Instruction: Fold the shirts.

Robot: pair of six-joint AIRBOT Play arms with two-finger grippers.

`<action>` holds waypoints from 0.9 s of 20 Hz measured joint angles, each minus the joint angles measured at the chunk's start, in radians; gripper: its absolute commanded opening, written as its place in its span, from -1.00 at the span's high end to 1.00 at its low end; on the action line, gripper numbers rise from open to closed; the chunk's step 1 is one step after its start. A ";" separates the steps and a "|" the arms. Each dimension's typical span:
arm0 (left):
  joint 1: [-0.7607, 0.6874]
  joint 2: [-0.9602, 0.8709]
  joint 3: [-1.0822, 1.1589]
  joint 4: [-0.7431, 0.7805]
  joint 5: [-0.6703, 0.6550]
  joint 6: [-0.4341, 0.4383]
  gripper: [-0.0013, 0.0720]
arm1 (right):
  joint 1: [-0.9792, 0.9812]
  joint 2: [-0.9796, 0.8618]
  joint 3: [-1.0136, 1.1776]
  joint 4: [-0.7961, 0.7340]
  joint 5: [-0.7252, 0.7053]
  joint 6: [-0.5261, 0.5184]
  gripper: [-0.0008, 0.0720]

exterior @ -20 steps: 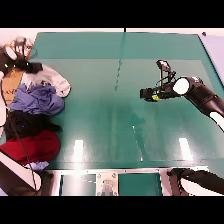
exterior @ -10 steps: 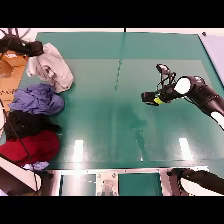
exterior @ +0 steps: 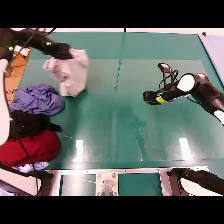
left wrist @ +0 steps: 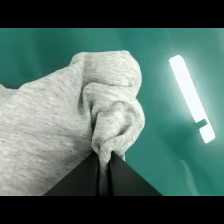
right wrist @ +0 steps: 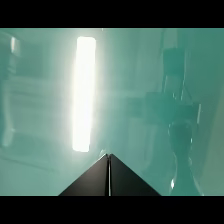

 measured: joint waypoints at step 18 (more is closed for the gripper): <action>-0.295 0.080 -0.309 0.070 -0.070 -0.154 -0.50 | -0.203 0.174 -0.123 -0.020 0.299 -0.021 0.65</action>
